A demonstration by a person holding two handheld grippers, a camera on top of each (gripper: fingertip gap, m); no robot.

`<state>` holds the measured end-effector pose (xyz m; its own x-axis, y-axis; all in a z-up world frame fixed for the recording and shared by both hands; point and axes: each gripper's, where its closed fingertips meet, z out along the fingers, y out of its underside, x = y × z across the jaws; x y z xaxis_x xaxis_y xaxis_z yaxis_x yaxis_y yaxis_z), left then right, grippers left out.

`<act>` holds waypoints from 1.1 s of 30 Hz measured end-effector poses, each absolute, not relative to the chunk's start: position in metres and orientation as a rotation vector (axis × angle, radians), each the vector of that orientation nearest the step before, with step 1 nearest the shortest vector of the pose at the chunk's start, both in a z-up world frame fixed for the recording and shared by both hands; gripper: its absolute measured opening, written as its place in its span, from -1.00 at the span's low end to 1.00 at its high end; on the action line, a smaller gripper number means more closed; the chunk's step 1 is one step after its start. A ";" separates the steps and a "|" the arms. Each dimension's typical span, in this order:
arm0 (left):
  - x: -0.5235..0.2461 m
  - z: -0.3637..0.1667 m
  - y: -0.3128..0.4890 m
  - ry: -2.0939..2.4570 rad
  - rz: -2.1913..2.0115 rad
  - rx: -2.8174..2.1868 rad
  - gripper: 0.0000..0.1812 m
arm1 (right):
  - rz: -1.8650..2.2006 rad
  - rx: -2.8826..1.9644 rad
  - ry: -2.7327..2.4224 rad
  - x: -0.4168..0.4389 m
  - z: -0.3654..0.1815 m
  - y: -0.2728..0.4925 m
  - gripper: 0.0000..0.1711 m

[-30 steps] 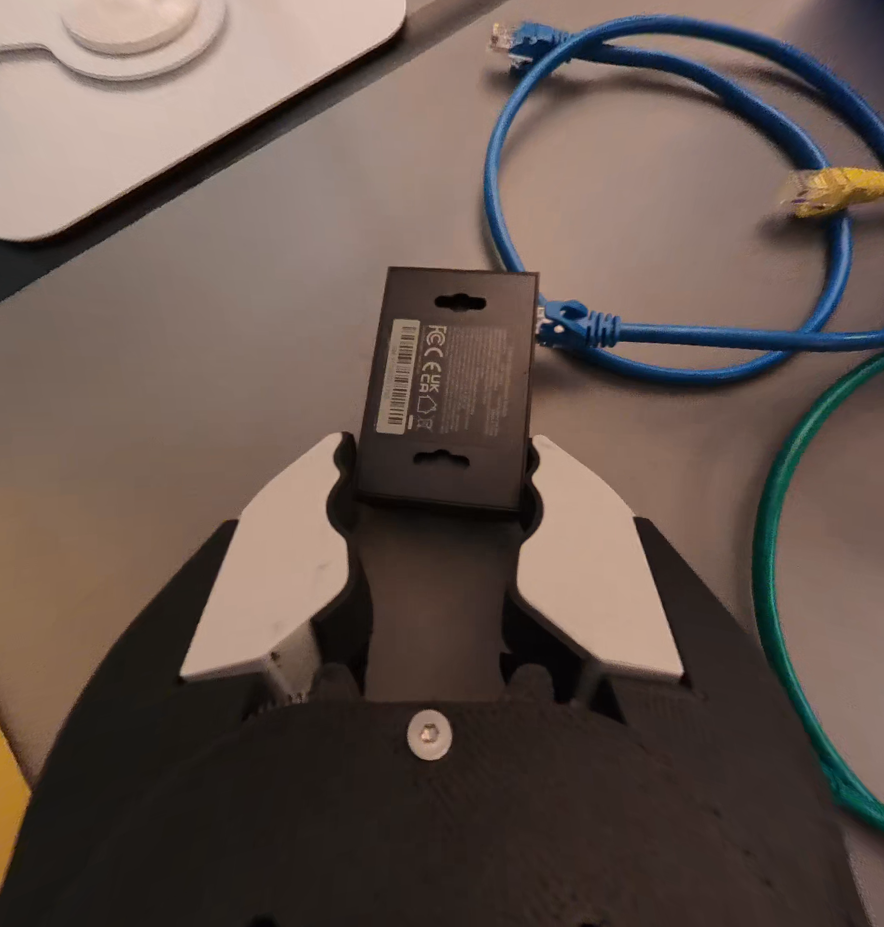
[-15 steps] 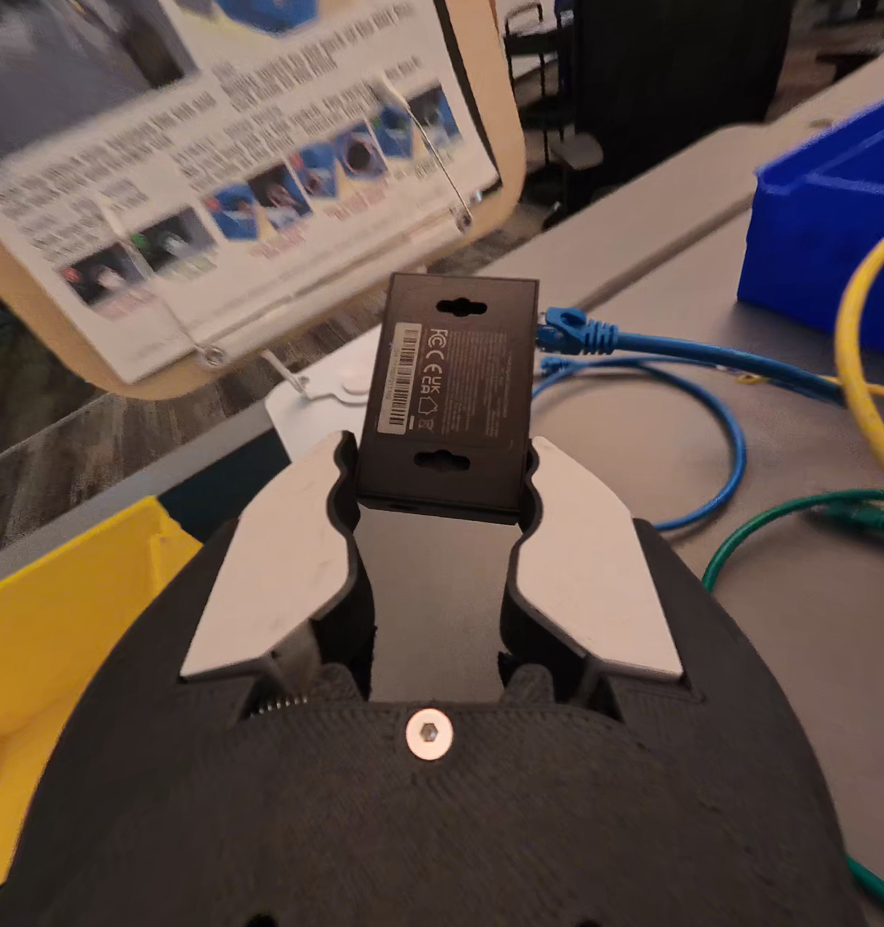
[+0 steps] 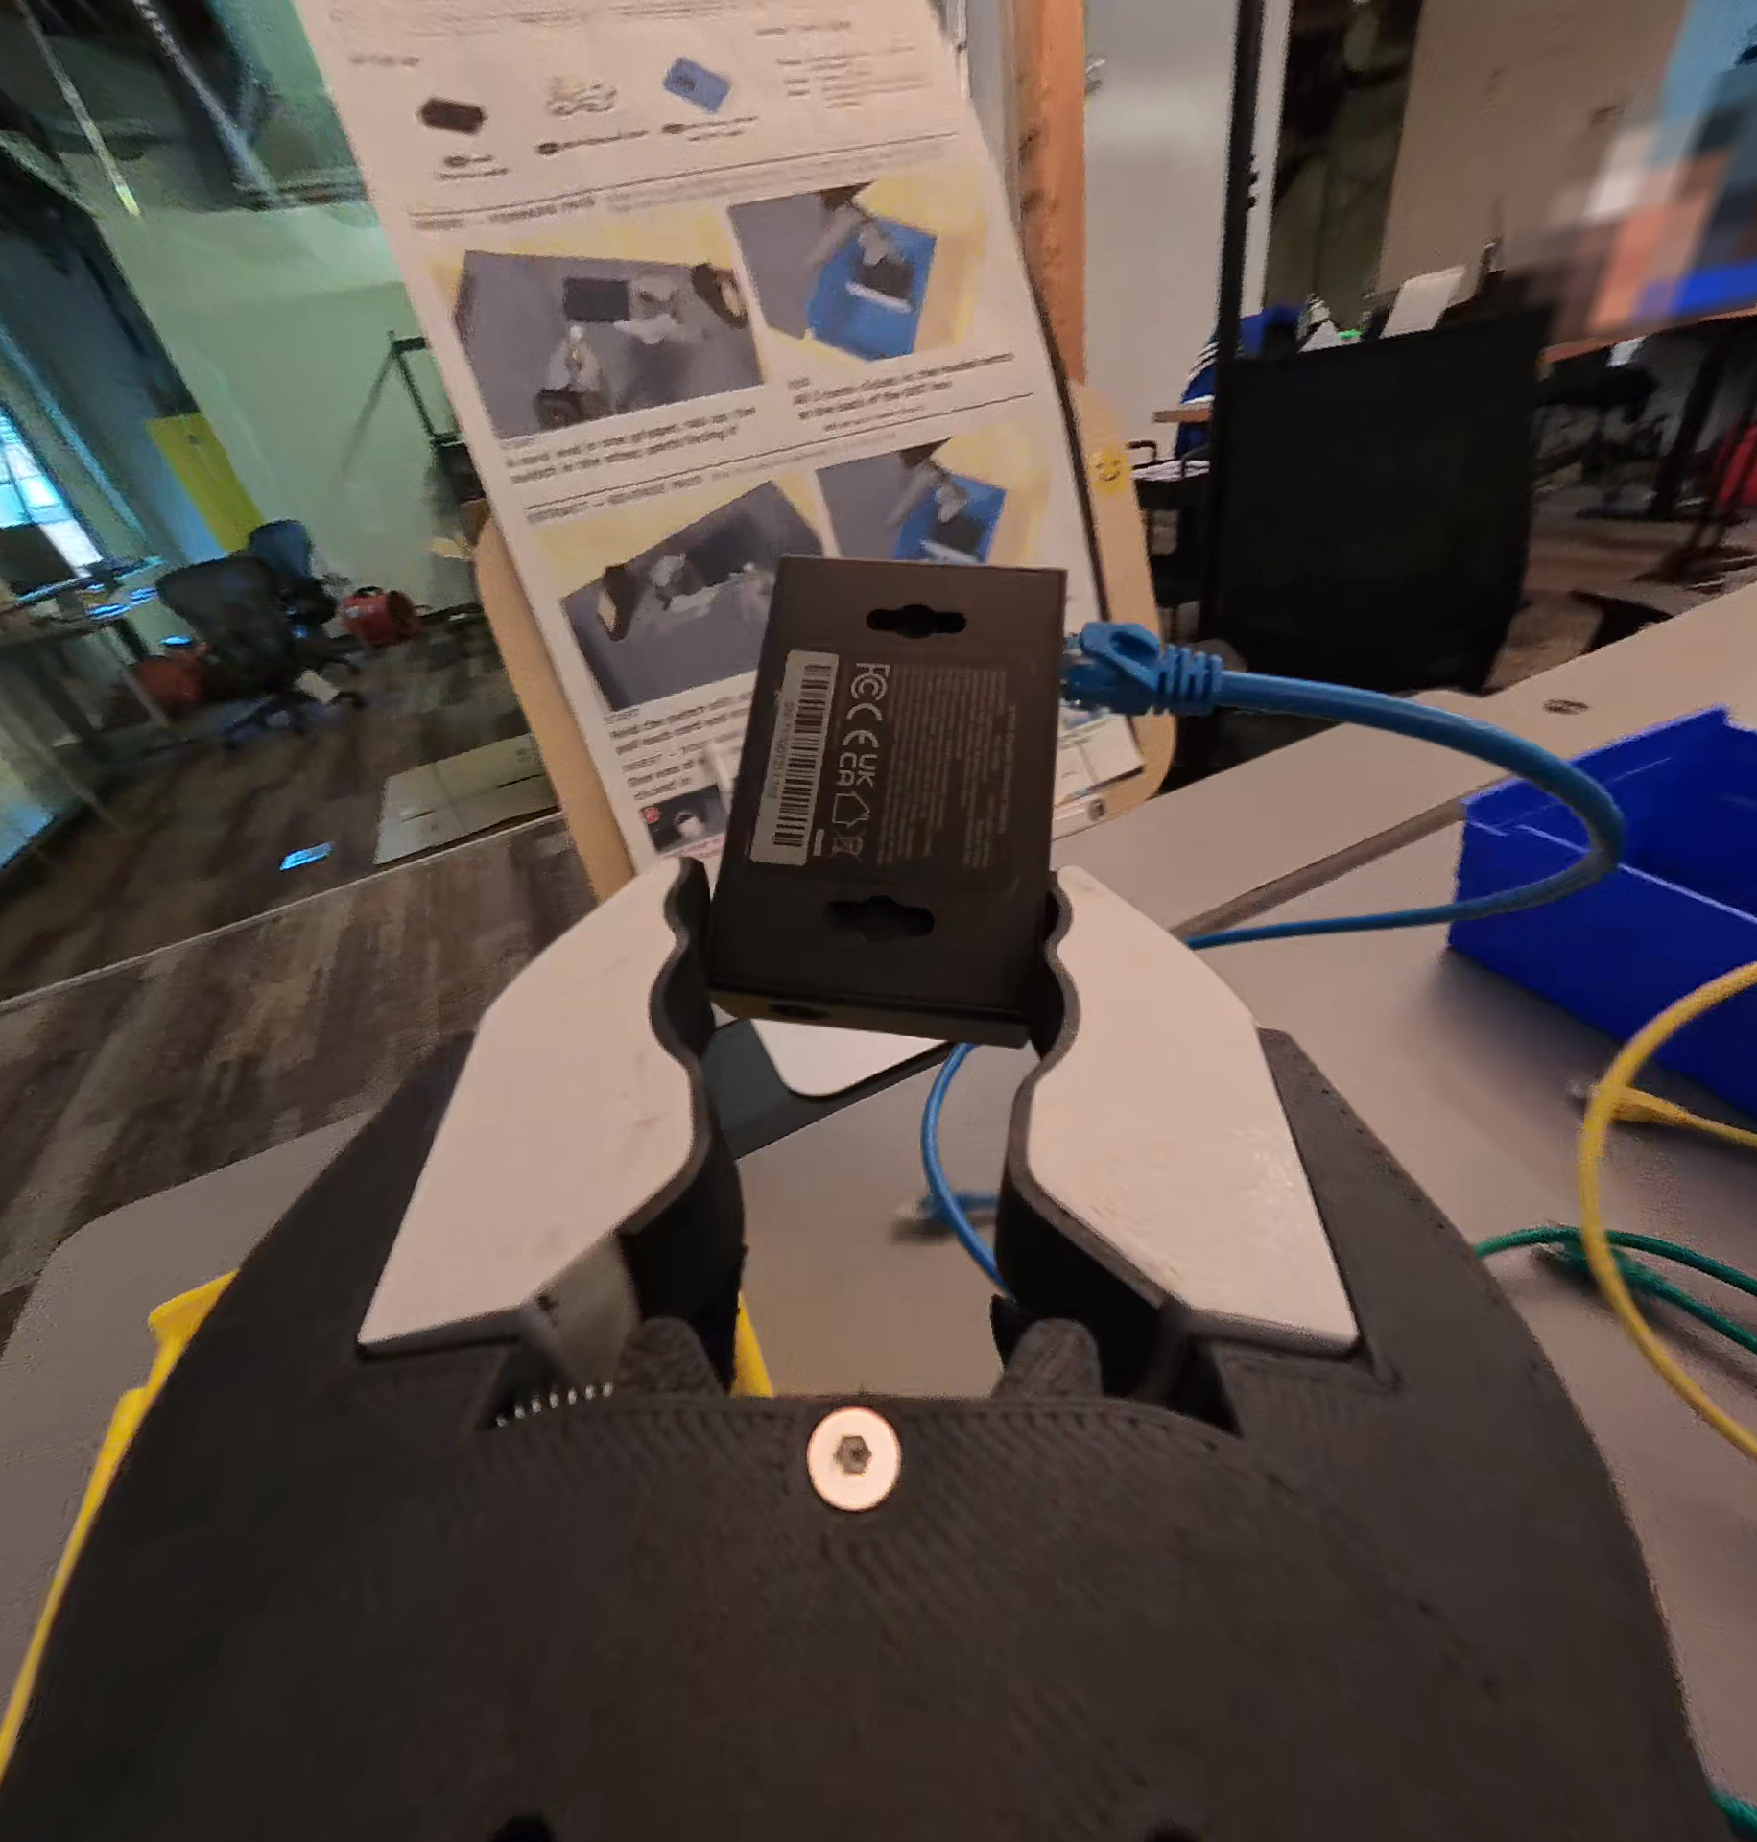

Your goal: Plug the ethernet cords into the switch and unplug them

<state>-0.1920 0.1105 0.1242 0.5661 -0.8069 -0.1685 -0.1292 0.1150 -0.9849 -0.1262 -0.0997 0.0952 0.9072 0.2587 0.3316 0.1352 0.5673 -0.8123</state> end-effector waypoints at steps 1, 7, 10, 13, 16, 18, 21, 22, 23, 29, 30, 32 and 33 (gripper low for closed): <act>-0.189 0.125 0.106 0.893 -0.621 -1.388 -0.32 | 0.067 -0.973 -0.467 -0.134 0.097 -0.093 -0.93; -0.171 0.126 0.079 1.017 -0.777 -1.358 -0.32 | -0.084 -0.869 -0.538 -0.157 0.131 -0.061 -0.93; -0.169 0.132 0.069 1.026 -0.846 -1.349 -0.32 | -0.090 -0.848 -0.491 -0.152 0.140 -0.050 -0.93; -0.168 0.133 0.064 1.050 -0.818 -1.340 -0.32 | -0.156 -0.798 -0.472 -0.149 0.144 -0.049 -0.93; -0.164 0.134 0.055 1.084 -0.851 -1.322 -0.32 | -0.232 -0.810 -0.532 -0.151 0.143 -0.041 -0.93; -0.161 0.134 0.049 1.108 -0.881 -1.308 -0.32 | -0.223 -0.820 -0.542 -0.151 0.141 -0.038 -0.93; -0.160 0.134 0.047 1.117 -0.864 -1.302 -0.32 | -0.242 -0.819 -0.542 -0.149 0.139 -0.036 -0.93; -0.161 0.134 0.047 1.120 -0.861 -1.301 -0.32 | -0.263 -0.821 -0.539 -0.147 0.139 -0.035 -0.93; -0.161 0.134 0.047 1.118 -0.864 -1.301 -0.32 | -0.272 -0.825 -0.533 -0.145 0.139 -0.034 -0.93; -0.162 0.136 0.044 1.123 -0.857 -1.292 -0.32 | -0.320 -0.837 -0.517 -0.138 0.140 -0.032 -0.93; -0.162 0.136 0.043 1.127 -0.853 -1.291 -0.32 | -0.329 -0.841 -0.514 -0.137 0.140 -0.032 -0.93; -0.162 0.136 0.042 1.134 -0.847 -1.290 -0.32 | -0.331 -0.838 -0.519 -0.136 0.141 -0.032 -0.93; -0.161 0.136 0.041 1.137 -0.846 -1.288 -0.32 | -0.324 -0.843 -0.517 -0.135 0.141 -0.032 -0.93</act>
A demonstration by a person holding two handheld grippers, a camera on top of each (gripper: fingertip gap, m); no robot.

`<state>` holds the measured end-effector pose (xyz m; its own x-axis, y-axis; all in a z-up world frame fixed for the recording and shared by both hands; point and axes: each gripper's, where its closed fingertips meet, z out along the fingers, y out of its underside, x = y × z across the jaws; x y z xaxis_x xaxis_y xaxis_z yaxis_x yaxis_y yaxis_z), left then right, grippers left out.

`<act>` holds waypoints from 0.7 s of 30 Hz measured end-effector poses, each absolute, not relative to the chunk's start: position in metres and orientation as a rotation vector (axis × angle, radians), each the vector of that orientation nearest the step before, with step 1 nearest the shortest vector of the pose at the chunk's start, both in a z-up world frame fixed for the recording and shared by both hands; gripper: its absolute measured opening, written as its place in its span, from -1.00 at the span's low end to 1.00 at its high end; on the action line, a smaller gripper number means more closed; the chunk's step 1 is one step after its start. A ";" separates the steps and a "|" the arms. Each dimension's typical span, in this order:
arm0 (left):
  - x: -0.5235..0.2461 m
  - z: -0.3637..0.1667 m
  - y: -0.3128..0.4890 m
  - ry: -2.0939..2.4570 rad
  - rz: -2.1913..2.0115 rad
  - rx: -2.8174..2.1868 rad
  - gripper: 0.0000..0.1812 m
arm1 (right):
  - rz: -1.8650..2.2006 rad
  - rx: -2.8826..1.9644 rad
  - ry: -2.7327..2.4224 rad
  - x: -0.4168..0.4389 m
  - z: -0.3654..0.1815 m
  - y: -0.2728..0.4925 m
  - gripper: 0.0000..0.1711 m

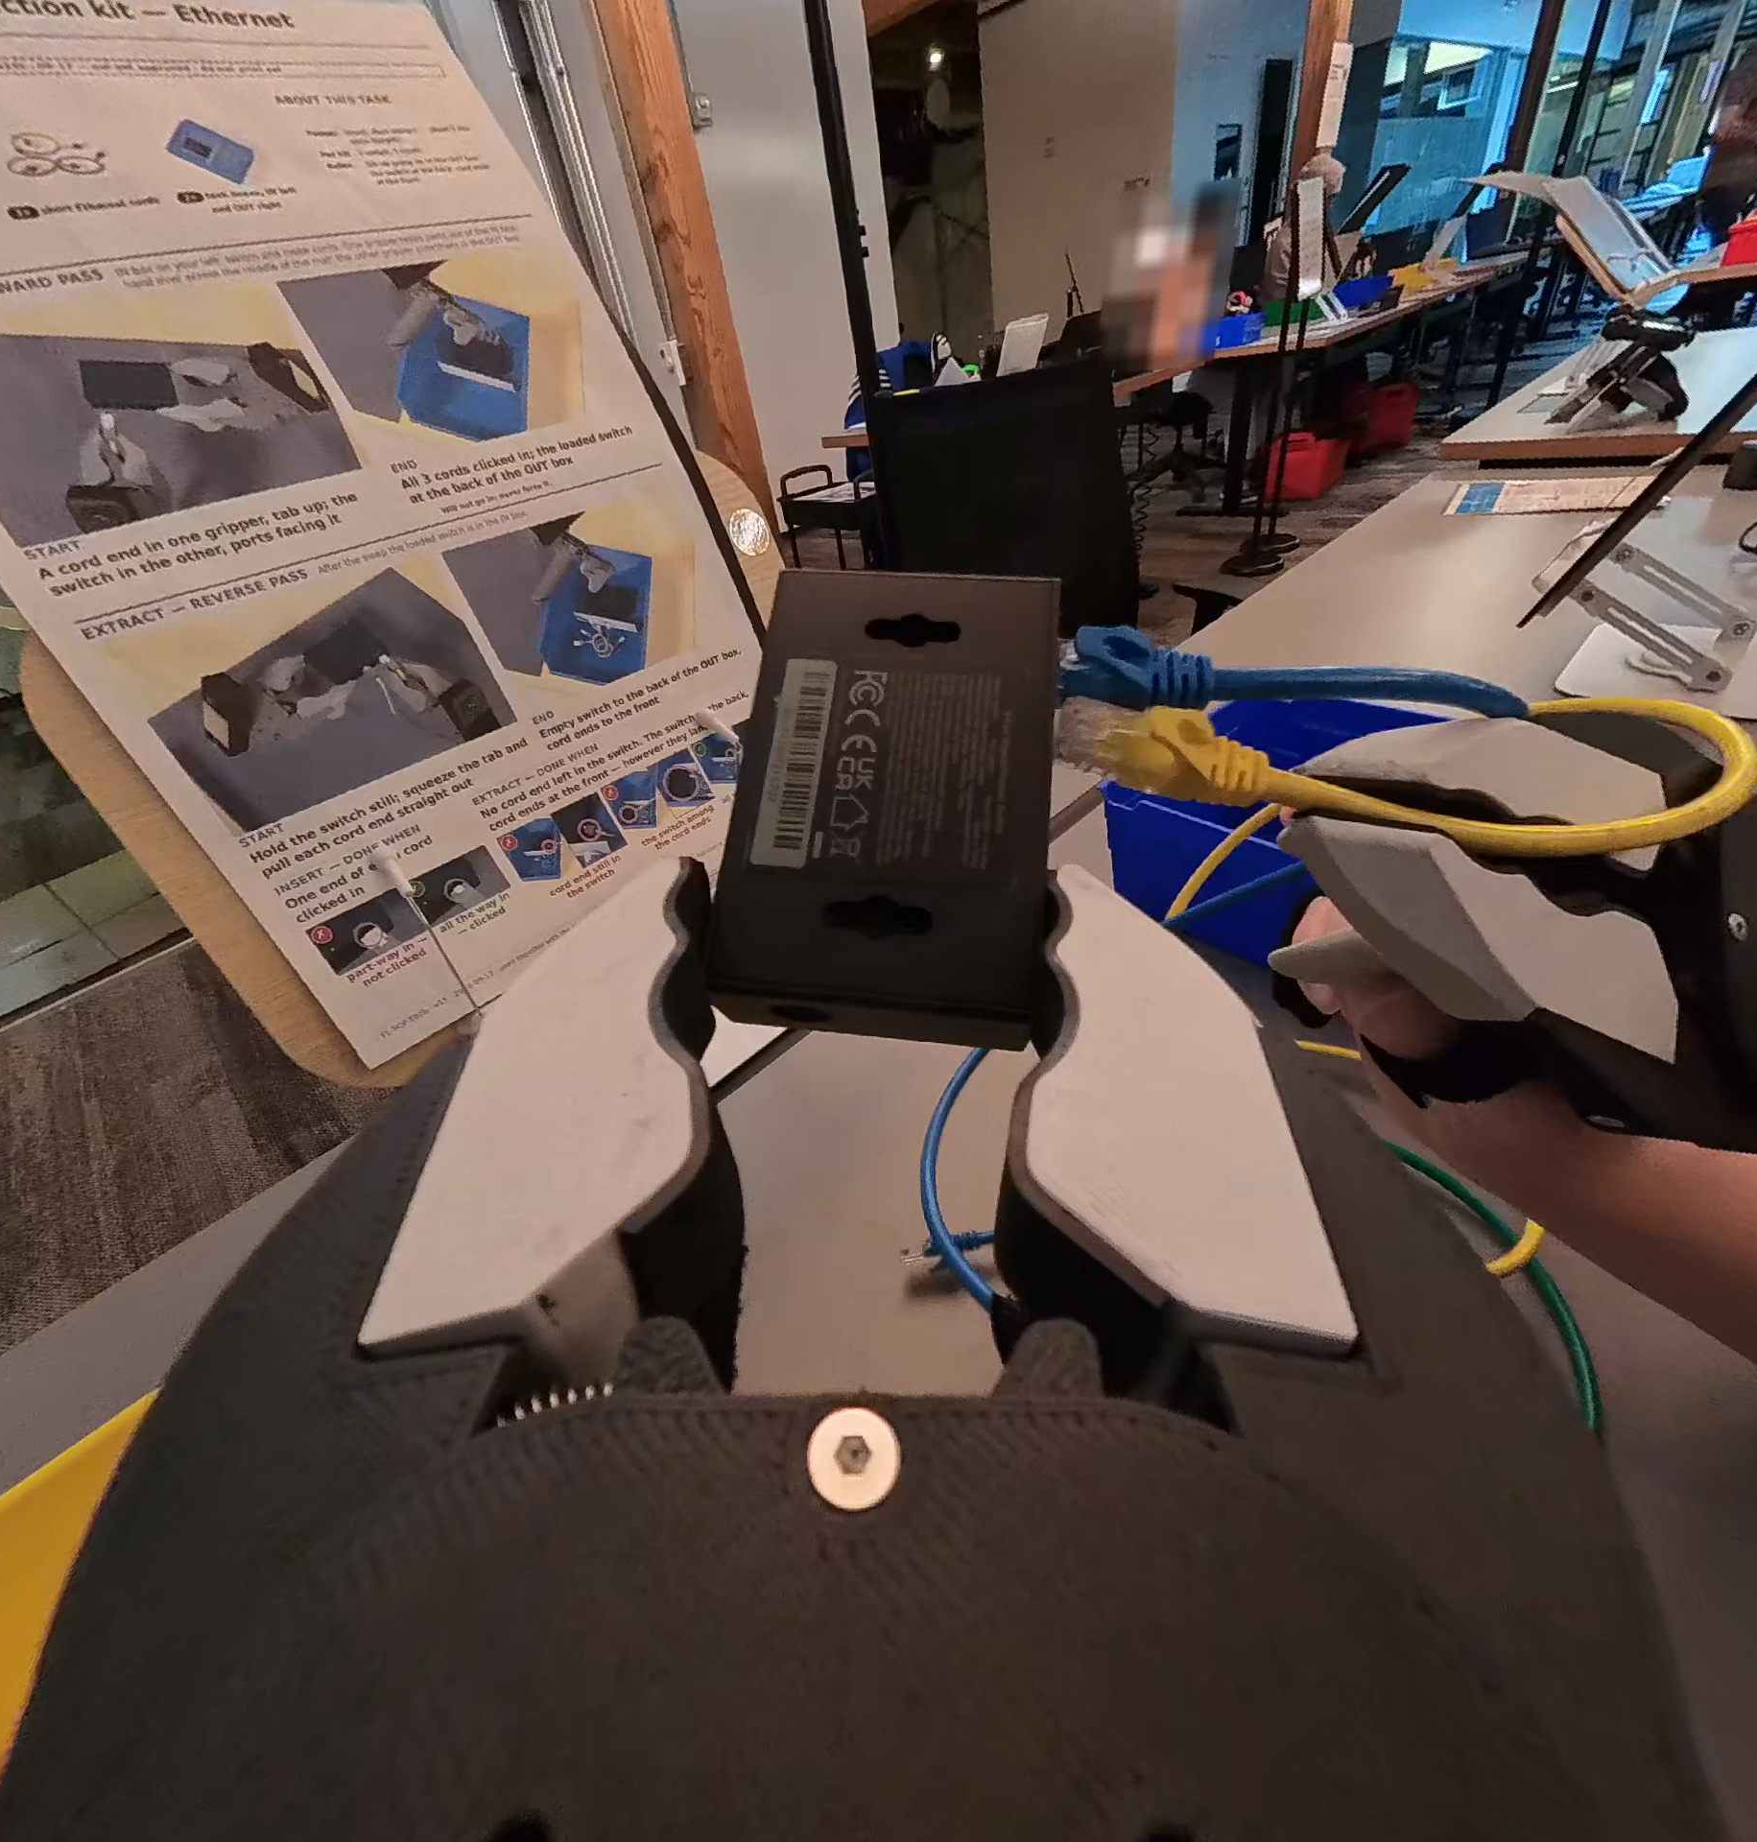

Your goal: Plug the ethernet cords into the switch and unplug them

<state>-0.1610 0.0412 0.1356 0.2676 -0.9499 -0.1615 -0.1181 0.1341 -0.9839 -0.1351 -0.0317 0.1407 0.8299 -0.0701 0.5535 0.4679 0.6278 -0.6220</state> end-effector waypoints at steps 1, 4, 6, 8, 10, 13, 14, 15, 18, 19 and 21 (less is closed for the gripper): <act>-0.160 0.135 0.041 1.141 -0.843 -1.285 -0.32 | -0.317 -0.848 -0.517 -0.135 0.140 -0.031 -0.93; -0.158 0.135 0.039 1.148 -0.832 -1.277 -0.32 | -0.315 -0.856 -0.524 -0.135 0.139 -0.029 -0.93; -0.157 0.136 0.038 1.150 -0.805 -1.253 -0.32 | -0.302 -0.863 -0.515 -0.134 0.140 -0.029 -0.93; -0.158 0.139 0.035 1.157 -0.784 -1.203 -0.32 | -0.259 -0.870 -0.500 -0.134 0.141 -0.030 -0.94; -0.159 0.142 0.033 1.165 -0.739 -1.162 -0.32 | -0.223 -0.876 -0.489 -0.134 0.142 -0.030 -0.93; -0.159 0.145 0.025 1.183 -0.681 -1.087 -0.33 | -0.224 -0.849 -0.479 -0.130 0.143 -0.033 -0.93; -0.159 0.146 0.024 1.184 -0.672 -1.072 -0.33 | -0.211 -0.845 -0.474 -0.130 0.144 -0.034 -0.93; -0.160 0.147 0.022 1.183 -0.674 -1.060 -0.34 | -0.204 -0.841 -0.476 -0.130 0.144 -0.035 -0.93; -0.159 0.148 0.016 1.193 -0.726 -1.043 -0.34 | -0.215 -0.797 -0.497 -0.132 0.147 -0.043 -0.93; -0.159 0.151 0.012 1.195 -0.756 -1.033 -0.33 | -0.231 -0.771 -0.508 -0.133 0.150 -0.048 -0.93; -0.161 0.157 0.004 1.196 -0.781 -0.988 -0.33 | -0.299 -0.737 -0.541 -0.137 0.156 -0.056 -0.93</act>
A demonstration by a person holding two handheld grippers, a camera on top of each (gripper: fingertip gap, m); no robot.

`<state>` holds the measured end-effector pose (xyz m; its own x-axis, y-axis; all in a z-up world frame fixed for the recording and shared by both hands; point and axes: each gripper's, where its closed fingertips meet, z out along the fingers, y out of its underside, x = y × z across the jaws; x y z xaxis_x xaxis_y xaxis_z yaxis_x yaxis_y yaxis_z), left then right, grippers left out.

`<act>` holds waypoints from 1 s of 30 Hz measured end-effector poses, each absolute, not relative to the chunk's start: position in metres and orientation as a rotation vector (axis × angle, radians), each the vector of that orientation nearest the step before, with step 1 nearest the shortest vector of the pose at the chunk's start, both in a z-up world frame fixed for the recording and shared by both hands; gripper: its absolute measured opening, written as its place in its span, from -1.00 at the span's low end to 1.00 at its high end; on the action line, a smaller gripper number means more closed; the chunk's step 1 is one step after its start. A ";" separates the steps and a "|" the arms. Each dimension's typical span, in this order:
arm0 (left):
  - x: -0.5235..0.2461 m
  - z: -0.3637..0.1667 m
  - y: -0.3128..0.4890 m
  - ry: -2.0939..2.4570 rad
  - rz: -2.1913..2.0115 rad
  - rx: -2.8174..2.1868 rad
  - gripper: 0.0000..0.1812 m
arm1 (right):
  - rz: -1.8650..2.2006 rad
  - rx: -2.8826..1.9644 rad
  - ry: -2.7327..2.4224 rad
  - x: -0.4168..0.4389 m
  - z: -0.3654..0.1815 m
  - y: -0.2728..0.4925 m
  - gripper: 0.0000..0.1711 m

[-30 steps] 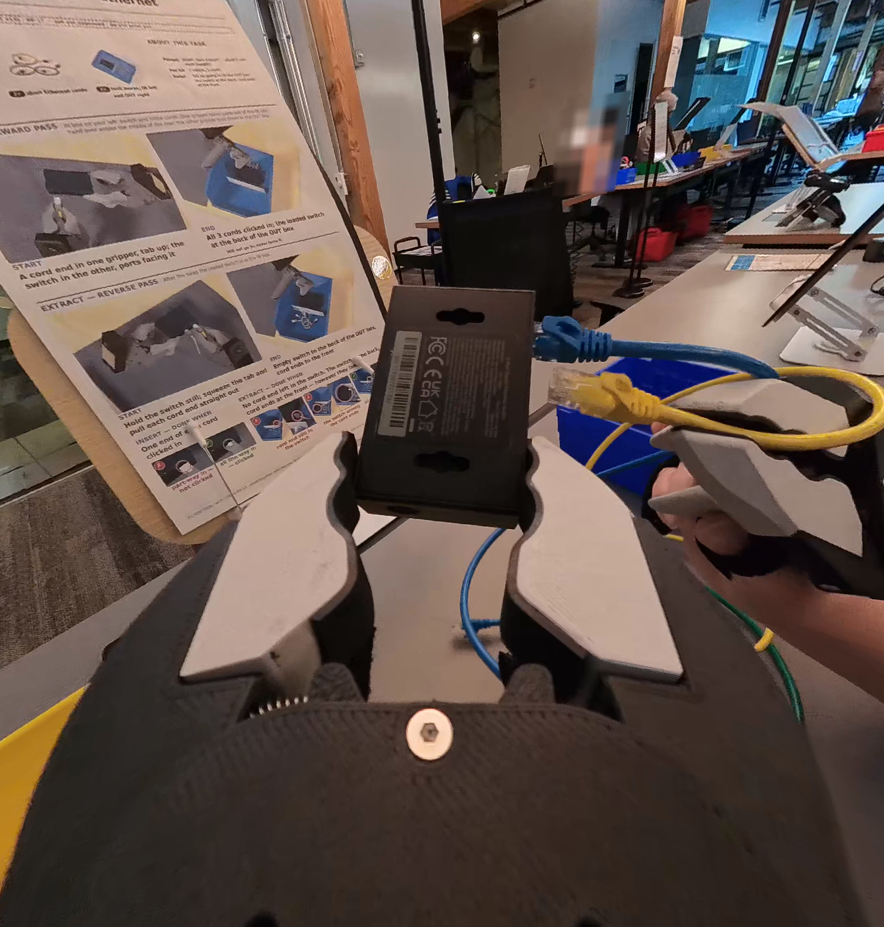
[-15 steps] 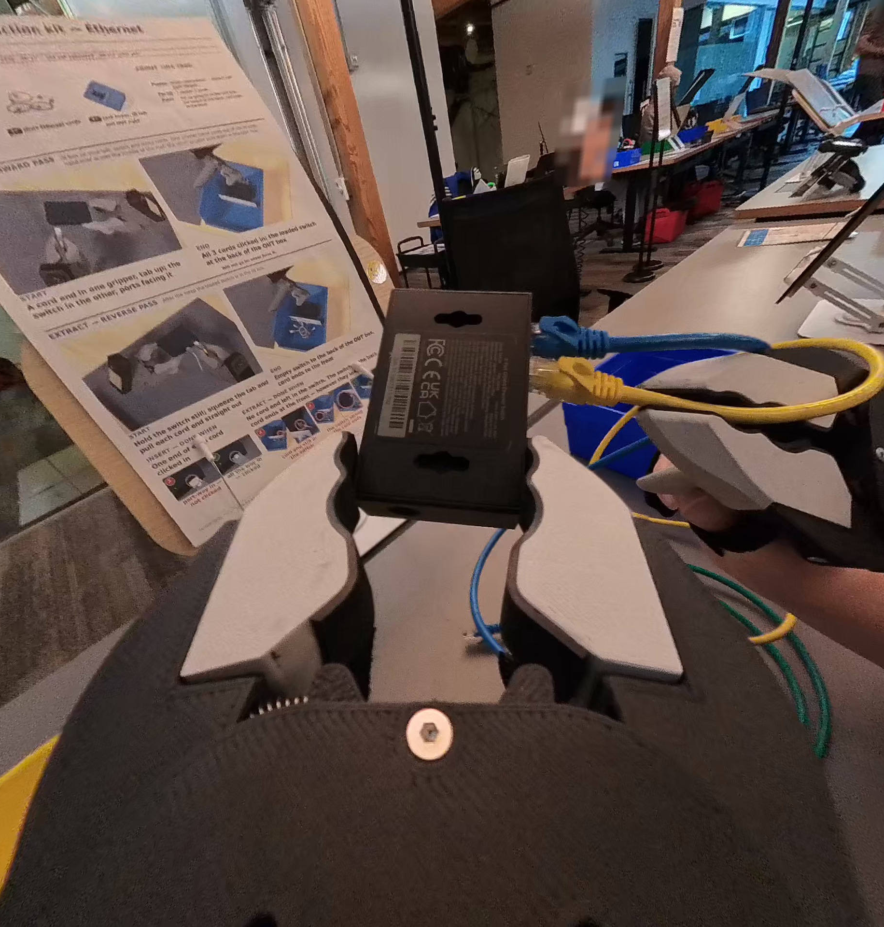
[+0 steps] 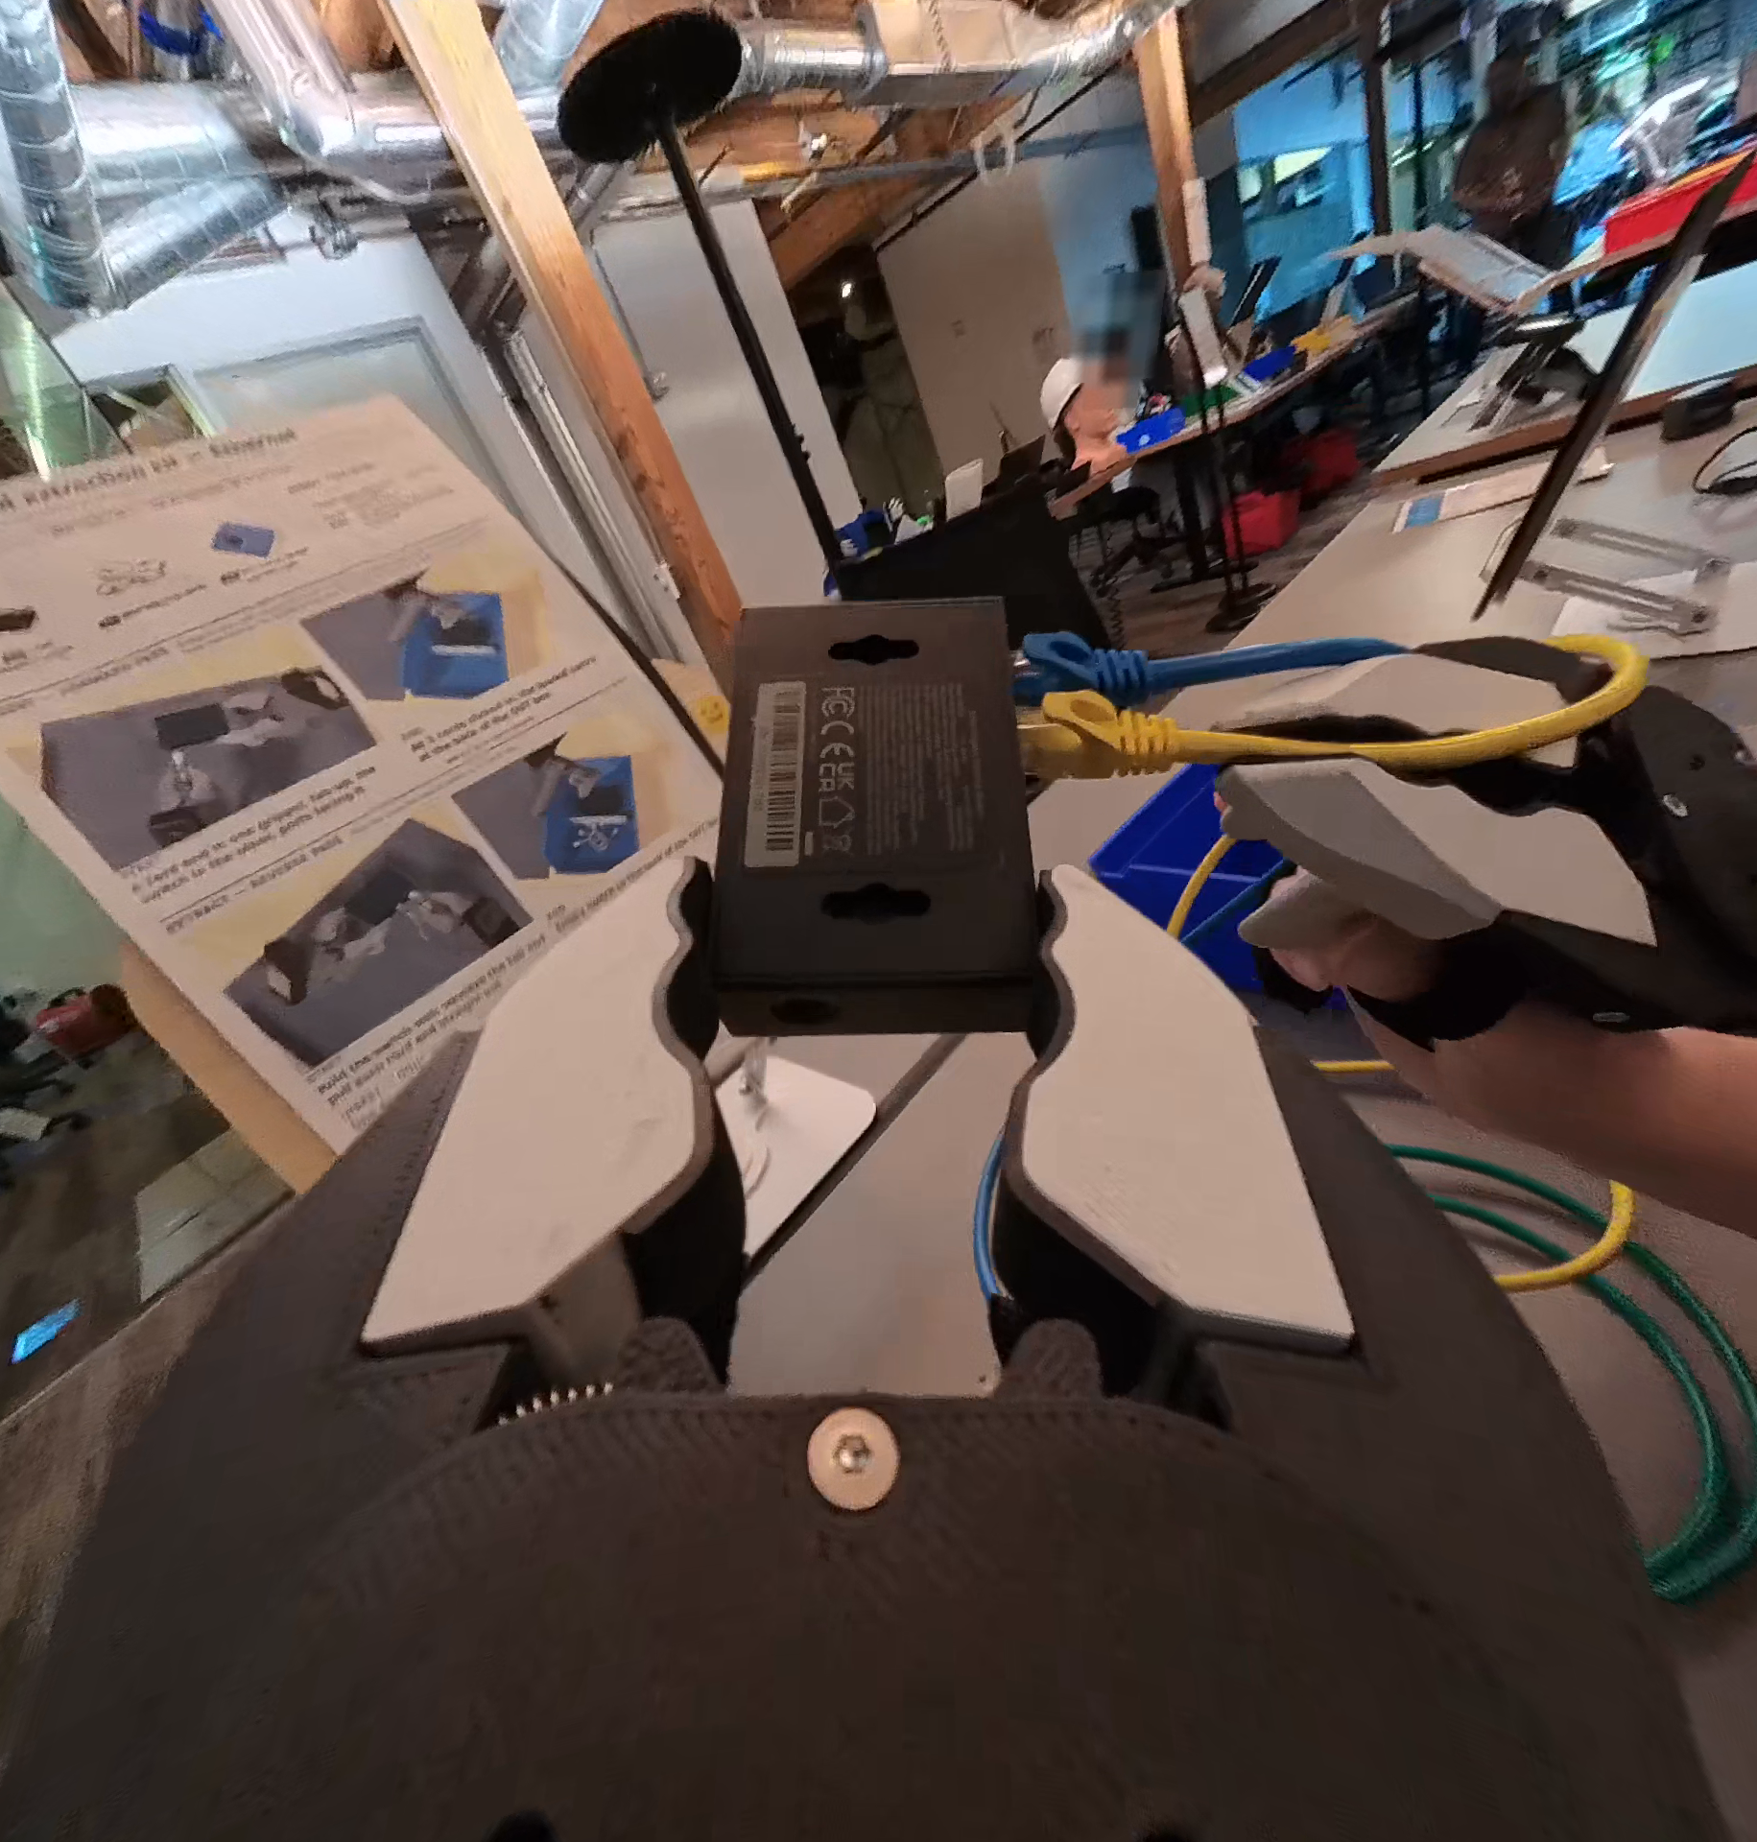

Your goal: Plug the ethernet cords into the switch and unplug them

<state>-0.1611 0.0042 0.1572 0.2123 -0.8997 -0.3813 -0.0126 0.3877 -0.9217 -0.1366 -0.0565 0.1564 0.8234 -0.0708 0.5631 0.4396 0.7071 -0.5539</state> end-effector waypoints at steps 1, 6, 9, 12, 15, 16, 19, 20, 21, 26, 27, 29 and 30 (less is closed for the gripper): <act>-0.163 0.161 -0.001 1.196 -0.790 -0.955 -0.34 | -0.328 -0.713 -0.560 -0.140 0.160 -0.062 -0.93; -0.174 0.180 -0.023 1.135 -0.872 -0.848 -0.33 | -0.395 -0.640 -0.596 -0.151 0.174 -0.085 -0.93; -0.177 0.185 -0.032 1.109 -0.907 -0.790 -0.32 | -0.391 -0.608 -0.604 -0.154 0.176 -0.092 -0.93; -0.170 0.177 -0.038 1.169 -1.027 -0.820 -0.15 | -0.363 -0.615 -0.633 -0.158 0.173 -0.091 -0.93; -0.163 0.172 -0.032 1.147 -1.122 -0.831 -0.16 | -0.362 -0.631 -0.638 -0.160 0.169 -0.085 -0.93; -0.162 0.171 -0.029 1.136 -1.138 -0.827 -0.16 | -0.347 -0.643 -0.634 -0.158 0.168 -0.083 -0.93; -0.161 0.167 -0.023 1.134 -1.045 -0.804 -0.17 | -0.262 -0.696 -0.637 -0.155 0.164 -0.076 -0.93; -0.162 0.167 -0.023 1.135 -0.998 -0.796 -0.17 | -0.258 -0.702 -0.639 -0.155 0.163 -0.075 -0.93; -0.163 0.167 -0.021 1.133 -0.944 -0.792 -0.17 | -0.247 -0.720 -0.634 -0.154 0.162 -0.073 -0.93; -0.166 0.167 -0.022 1.136 -0.874 -0.798 -0.16 | -0.184 -0.733 -0.629 -0.155 0.161 -0.073 -0.93; -0.166 0.166 -0.022 1.141 -0.872 -0.805 -0.16 | -0.174 -0.743 -0.634 -0.156 0.161 -0.072 -0.93; -0.165 0.162 -0.020 1.150 -0.872 -0.825 -0.16 | -0.161 -0.758 -0.641 -0.155 0.159 -0.071 -0.93; -0.164 0.161 -0.019 1.151 -0.877 -0.831 -0.16 | -0.155 -0.765 -0.642 -0.155 0.158 -0.070 -0.93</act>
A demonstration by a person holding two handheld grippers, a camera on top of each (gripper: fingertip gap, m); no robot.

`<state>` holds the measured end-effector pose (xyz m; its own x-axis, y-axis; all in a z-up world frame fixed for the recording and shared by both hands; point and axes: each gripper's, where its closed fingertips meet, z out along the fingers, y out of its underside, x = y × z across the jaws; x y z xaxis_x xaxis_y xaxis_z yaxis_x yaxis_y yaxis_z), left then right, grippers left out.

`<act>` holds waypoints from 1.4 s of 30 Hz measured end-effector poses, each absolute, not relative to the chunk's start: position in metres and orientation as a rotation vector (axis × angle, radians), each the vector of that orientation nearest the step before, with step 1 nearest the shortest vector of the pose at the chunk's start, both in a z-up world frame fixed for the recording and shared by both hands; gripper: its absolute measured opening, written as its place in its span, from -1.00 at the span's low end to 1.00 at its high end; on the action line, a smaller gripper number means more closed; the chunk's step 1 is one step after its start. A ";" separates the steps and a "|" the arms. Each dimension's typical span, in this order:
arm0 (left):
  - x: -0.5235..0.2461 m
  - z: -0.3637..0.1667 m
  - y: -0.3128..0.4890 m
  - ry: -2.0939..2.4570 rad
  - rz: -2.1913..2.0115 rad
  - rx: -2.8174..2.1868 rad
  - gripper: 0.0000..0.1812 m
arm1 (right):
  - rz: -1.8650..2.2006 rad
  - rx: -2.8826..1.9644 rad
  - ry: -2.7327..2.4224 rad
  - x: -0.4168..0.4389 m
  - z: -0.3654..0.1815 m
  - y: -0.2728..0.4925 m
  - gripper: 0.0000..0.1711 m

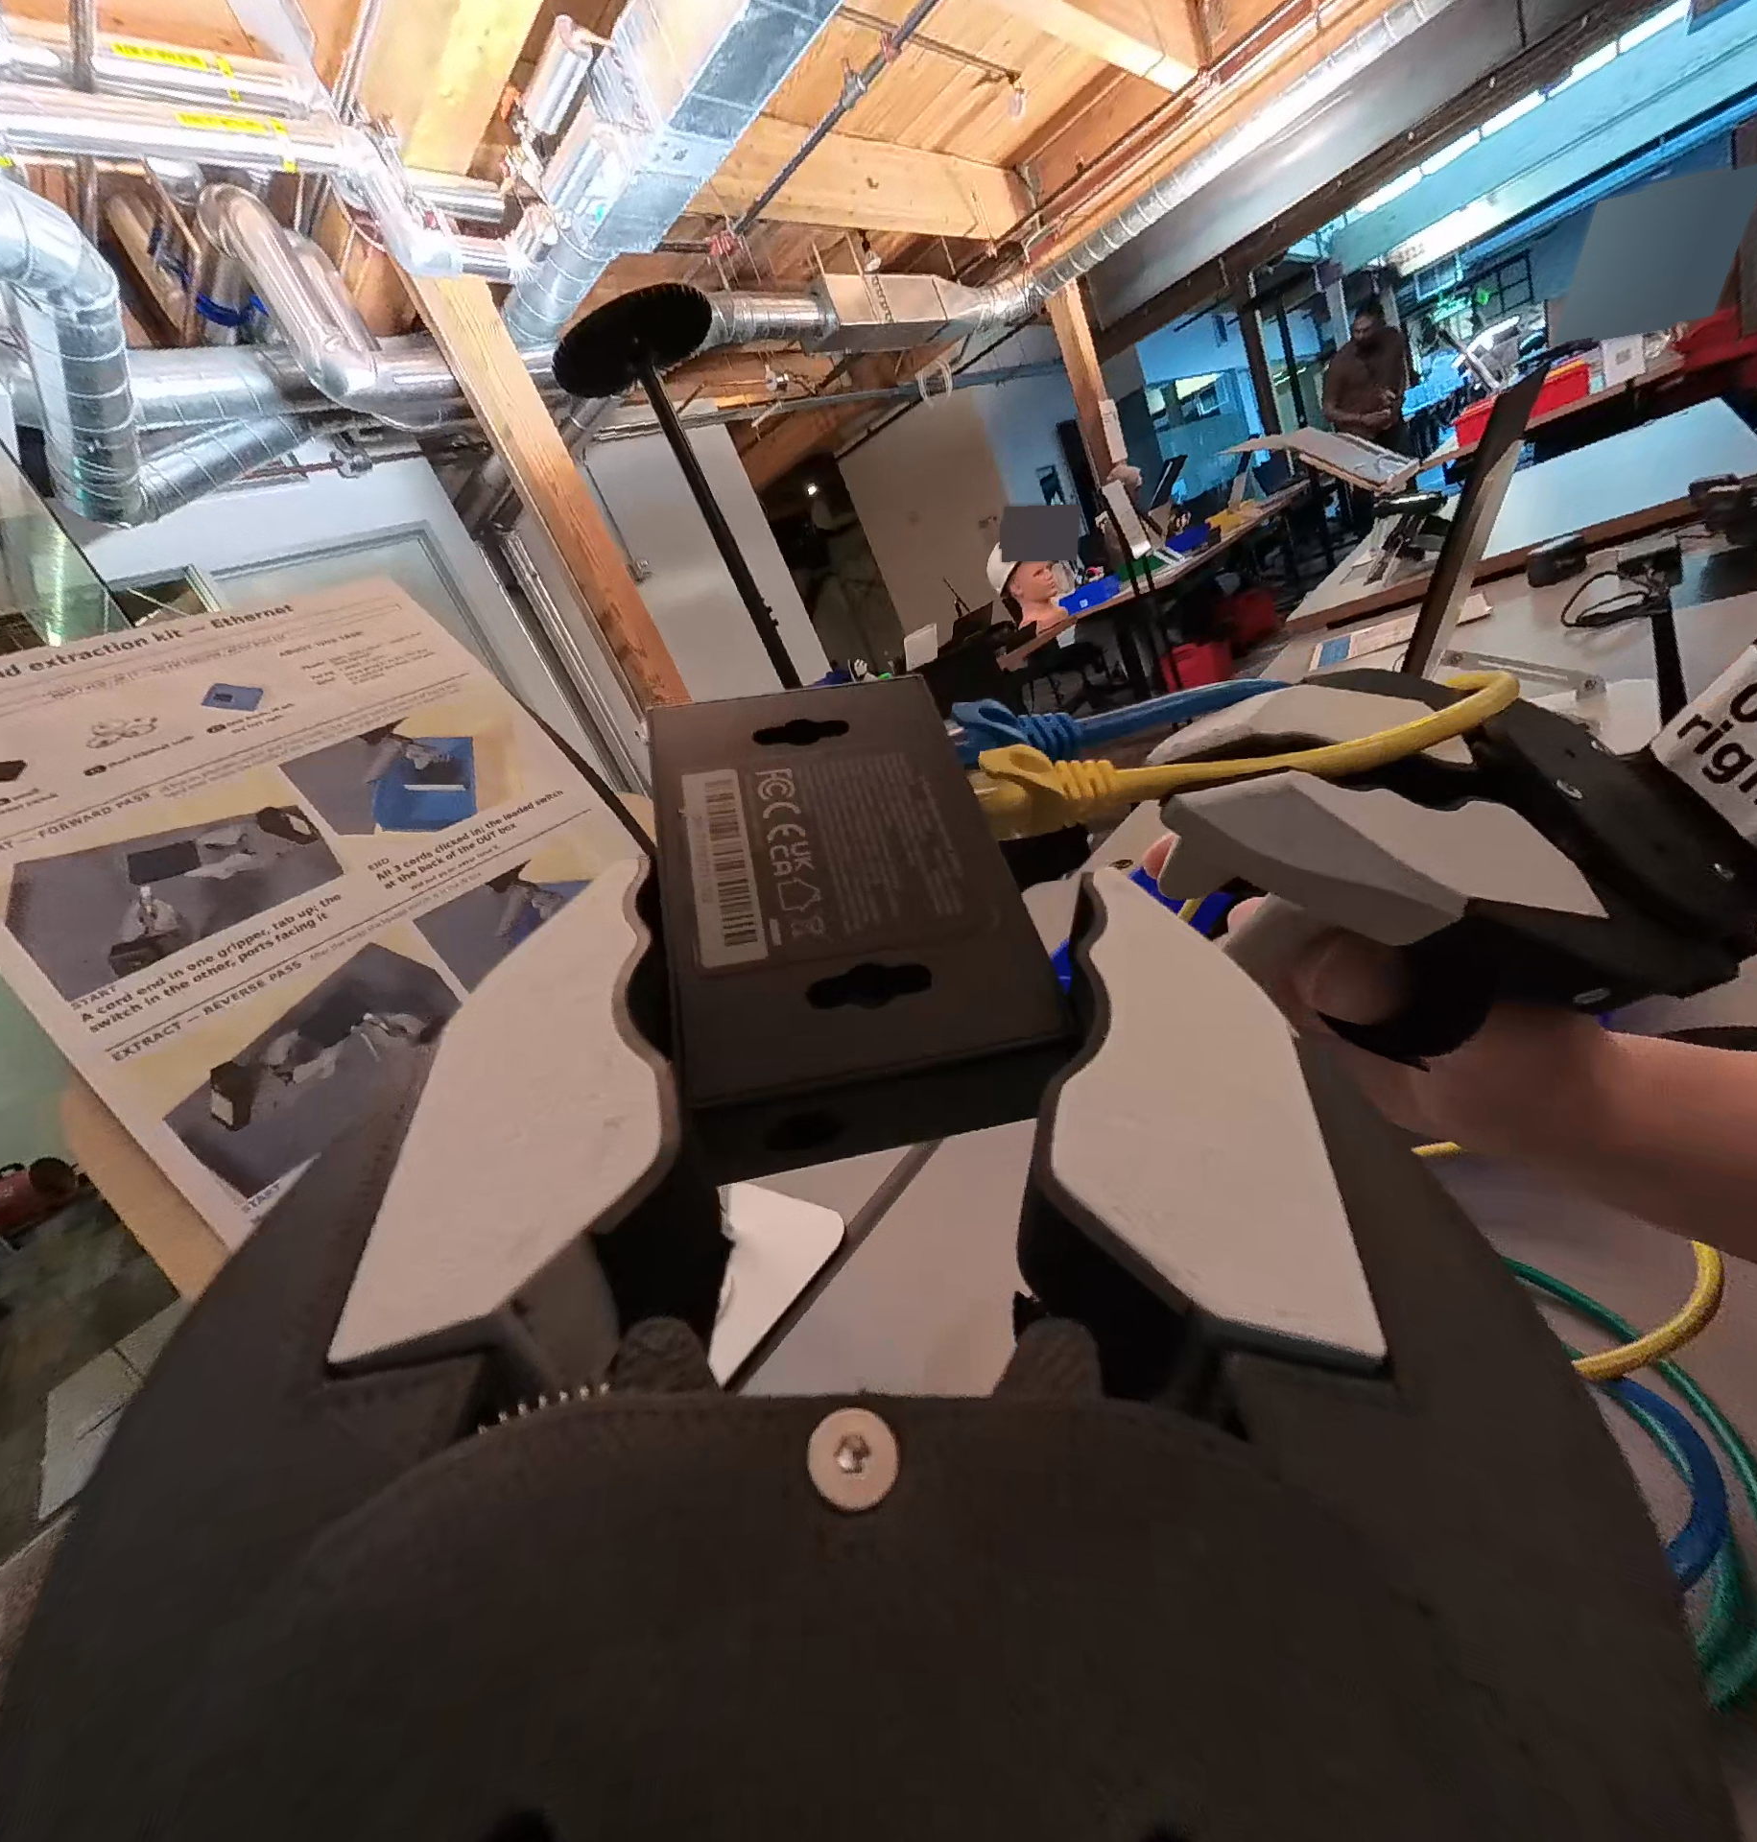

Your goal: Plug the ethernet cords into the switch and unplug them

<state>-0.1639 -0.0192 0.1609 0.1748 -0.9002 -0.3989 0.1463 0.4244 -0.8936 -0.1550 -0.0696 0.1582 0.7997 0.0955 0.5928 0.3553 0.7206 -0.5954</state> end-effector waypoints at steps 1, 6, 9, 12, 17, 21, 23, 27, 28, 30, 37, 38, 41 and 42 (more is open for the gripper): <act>-0.163 0.160 -0.019 1.154 -0.885 -0.837 -0.16 | -0.148 -0.767 -0.644 -0.155 0.158 -0.070 -0.93; -0.162 0.159 -0.014 1.146 -0.844 -0.861 -0.16 | -0.124 -0.817 -0.643 -0.152 0.156 -0.063 -0.93; -0.158 0.158 0.001 1.108 -0.769 -0.945 -0.16 | -0.096 -0.905 -0.589 -0.143 0.154 -0.046 -0.93; -0.152 0.149 0.028 1.041 -0.711 -1.067 -0.16 | 0.019 -1.090 -0.549 -0.128 0.139 -0.017 -0.86; -0.162 0.124 0.092 0.782 -0.834 -1.322 -0.17 | 0.343 -1.302 -0.593 -0.118 0.118 -0.018 -0.84; -0.148 0.079 0.111 0.931 -0.766 -1.466 -0.17 | 0.335 -1.348 -0.680 -0.111 0.119 -0.052 -0.84; -0.139 0.059 0.113 1.010 -0.706 -1.506 -0.18 | 0.242 -1.452 -0.695 -0.100 0.102 -0.059 -0.84; -0.114 0.018 0.107 1.137 -0.662 -1.554 -0.18 | 0.097 -1.805 -0.643 -0.073 0.023 -0.064 -0.78; -0.108 0.008 0.105 1.159 -0.659 -1.571 -0.18 | 0.033 -1.880 -0.575 -0.062 0.000 -0.064 -0.78; -0.100 -0.011 0.102 1.178 -0.655 -1.620 -0.18 | -0.022 -2.021 -0.436 -0.045 -0.046 -0.070 -0.79; -0.094 -0.070 0.112 1.211 -0.488 -1.726 -0.19 | -0.088 -2.331 -0.075 -0.018 -0.144 -0.090 -0.75; -0.095 -0.077 0.114 1.228 -0.455 -1.738 -0.20 | -0.136 -2.353 -0.071 -0.014 -0.148 -0.092 -0.74; -0.096 -0.094 0.117 1.271 -0.404 -1.764 -0.20 | -0.287 -2.347 -0.074 -0.003 -0.147 -0.094 -0.75; -0.097 -0.100 0.117 1.288 -0.397 -1.781 -0.20 | -0.285 -2.354 -0.069 -0.003 -0.147 -0.094 -0.76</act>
<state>-0.0969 0.1167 -0.0996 0.4119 -0.8829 -0.2254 -0.6026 -0.0784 -0.7942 -0.0027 -0.0945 -0.1474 0.9737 -0.0337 0.2251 0.1335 -0.7166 -0.6846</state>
